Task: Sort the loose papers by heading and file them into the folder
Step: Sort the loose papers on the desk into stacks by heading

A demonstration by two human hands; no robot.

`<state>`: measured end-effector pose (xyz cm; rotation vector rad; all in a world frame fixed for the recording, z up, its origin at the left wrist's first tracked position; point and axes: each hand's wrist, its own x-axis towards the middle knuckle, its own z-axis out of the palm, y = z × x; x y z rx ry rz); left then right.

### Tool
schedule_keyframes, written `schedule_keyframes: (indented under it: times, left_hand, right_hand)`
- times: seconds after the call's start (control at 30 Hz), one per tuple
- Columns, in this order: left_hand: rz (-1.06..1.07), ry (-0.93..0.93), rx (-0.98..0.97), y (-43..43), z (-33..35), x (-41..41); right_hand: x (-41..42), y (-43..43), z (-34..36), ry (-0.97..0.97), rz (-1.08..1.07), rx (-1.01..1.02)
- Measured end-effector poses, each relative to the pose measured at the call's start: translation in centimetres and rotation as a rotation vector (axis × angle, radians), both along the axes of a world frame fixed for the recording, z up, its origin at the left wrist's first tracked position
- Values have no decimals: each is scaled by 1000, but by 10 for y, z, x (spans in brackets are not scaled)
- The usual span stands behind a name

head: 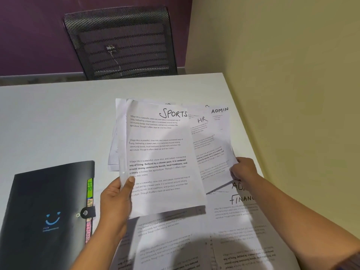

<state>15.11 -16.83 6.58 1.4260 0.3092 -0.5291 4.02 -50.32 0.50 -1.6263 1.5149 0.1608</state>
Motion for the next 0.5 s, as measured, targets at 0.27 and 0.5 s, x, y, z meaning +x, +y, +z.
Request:
schedule_keyframes:
  times: [0.27,0.5]
  left_hand:
    - [-1,2,19,2,0,0]
    - [17,11,7,2,-2,0]
  right_hand:
    - [-4,-3,0,-68,-46,-10]
    - [6,-11,4,-182,4,-137]
